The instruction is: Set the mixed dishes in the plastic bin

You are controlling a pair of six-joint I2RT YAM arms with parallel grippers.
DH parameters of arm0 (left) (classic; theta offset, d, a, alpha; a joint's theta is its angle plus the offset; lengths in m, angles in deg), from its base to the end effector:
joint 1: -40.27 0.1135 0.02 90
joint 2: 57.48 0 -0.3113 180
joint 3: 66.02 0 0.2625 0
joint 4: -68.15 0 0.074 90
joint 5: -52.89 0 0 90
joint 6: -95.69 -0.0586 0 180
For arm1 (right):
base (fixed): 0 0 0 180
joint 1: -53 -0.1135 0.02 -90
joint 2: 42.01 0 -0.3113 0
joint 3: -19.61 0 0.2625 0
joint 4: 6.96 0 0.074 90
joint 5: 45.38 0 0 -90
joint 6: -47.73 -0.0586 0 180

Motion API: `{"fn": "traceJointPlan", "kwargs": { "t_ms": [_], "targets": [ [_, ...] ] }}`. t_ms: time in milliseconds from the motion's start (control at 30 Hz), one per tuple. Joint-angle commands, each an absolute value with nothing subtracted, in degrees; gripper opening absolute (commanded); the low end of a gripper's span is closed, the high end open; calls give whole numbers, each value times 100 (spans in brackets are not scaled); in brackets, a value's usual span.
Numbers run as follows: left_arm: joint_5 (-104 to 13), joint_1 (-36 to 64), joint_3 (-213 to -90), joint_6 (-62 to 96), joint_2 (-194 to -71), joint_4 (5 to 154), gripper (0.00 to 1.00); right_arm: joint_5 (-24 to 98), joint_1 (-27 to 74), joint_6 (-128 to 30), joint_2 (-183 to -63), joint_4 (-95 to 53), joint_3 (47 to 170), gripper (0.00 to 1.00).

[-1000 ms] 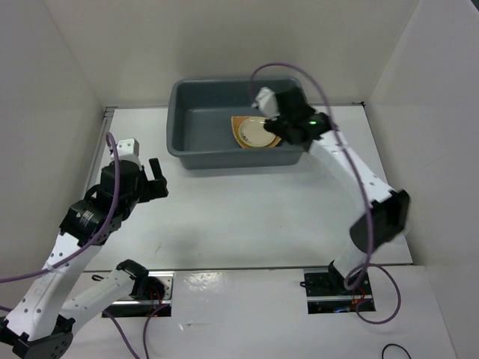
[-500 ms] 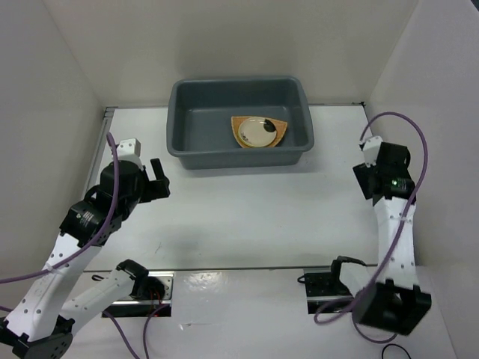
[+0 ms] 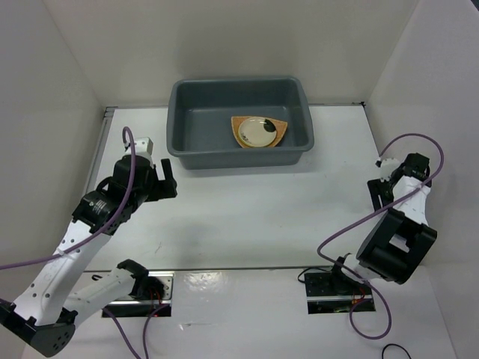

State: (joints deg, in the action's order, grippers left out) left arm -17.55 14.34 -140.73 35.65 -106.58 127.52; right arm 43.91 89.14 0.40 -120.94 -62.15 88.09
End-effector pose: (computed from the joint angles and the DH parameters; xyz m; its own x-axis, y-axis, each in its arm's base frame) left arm 0.1528 -0.0525 0.3905 -0.5138 -0.2735 -0.8132 -0.1095 0.9610 -0.2540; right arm 0.2209 -0.1605 0.2506 -0.9378 -0.1543 -0.3109 -0.0681 0.9601 -0.2713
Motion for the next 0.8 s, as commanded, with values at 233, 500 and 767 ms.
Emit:
{"fn": "traceJointPlan", "kwargs": {
  "t_ms": [233, 500, 767],
  "targets": [
    [-1715, 1470, -14050, 3549, -10538, 12567, 100, 4101, 8904, 361, -12821, -5753, 8889, 67],
    [-1663, 1470, -14050, 3601, -10537, 12567, 100, 3610, 8904, 528, -13149, -6383, 9425, 5],
    [-1838, 1470, -13997, 3488, -10739, 12444, 100, 3510, 7231, 108, -10596, -6827, 10893, 0]
  ]
}}
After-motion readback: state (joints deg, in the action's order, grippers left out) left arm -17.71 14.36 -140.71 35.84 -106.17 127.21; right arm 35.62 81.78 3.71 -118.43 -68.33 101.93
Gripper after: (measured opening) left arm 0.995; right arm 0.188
